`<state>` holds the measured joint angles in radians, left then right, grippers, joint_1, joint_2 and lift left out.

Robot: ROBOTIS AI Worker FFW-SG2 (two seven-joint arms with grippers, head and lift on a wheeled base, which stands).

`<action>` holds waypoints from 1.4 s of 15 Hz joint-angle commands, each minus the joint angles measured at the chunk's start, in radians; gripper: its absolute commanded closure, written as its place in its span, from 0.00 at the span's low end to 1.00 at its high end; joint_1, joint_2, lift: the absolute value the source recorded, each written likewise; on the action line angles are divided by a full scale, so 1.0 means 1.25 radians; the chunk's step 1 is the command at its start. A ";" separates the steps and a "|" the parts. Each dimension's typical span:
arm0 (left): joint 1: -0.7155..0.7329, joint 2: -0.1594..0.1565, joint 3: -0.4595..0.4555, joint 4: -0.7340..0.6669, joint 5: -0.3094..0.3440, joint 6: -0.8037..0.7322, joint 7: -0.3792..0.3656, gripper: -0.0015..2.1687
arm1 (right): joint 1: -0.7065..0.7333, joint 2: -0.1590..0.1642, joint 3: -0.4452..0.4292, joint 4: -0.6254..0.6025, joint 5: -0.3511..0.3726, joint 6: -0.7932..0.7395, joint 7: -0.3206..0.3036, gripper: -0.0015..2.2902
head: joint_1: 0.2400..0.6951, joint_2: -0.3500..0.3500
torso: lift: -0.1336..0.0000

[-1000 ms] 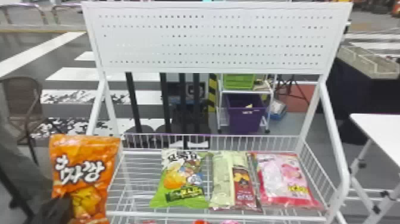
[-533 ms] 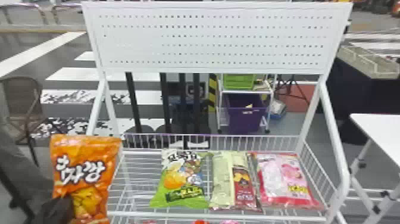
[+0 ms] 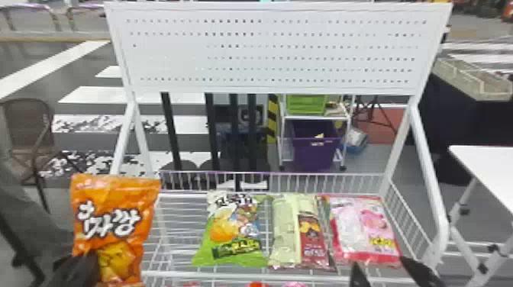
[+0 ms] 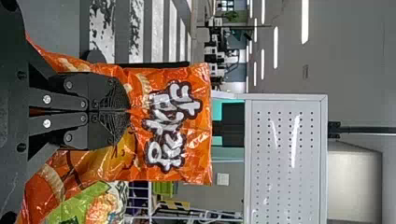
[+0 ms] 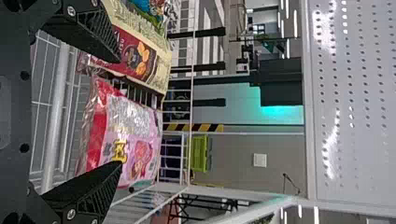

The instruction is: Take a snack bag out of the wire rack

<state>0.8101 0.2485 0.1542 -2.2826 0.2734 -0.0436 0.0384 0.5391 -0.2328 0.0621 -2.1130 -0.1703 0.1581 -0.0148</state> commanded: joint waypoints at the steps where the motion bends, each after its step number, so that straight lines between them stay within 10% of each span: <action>1: 0.004 -0.001 -0.001 -0.002 -0.004 0.000 0.000 0.90 | -0.129 -0.015 0.076 0.059 -0.002 0.094 -0.010 0.05 | 0.57 0.50 | 1.00; 10: 0.011 0.001 0.003 -0.009 -0.005 -0.002 0.001 0.90 | -0.466 0.046 0.220 0.380 -0.069 0.236 -0.019 0.10 | 0.57 0.50 | 1.00; 12: 0.012 0.001 0.005 -0.009 -0.005 -0.002 0.001 0.90 | -0.485 0.050 0.229 0.392 -0.074 0.261 -0.008 0.37 | 0.57 0.50 | 1.00; 14: 0.012 0.001 0.005 -0.009 -0.005 -0.002 0.001 0.90 | -0.489 0.056 0.236 0.386 -0.074 0.266 -0.011 0.92 | 0.57 0.50 | 1.00; 21: 0.006 0.004 0.005 -0.005 -0.004 -0.002 0.001 0.90 | -0.440 0.035 0.235 0.272 -0.070 0.307 -0.048 0.98 | 0.57 0.50 | 1.00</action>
<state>0.8203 0.2529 0.1623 -2.2915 0.2684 -0.0467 0.0398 -0.0289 -0.1816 0.3587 -1.7377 -0.2581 0.5380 -0.0693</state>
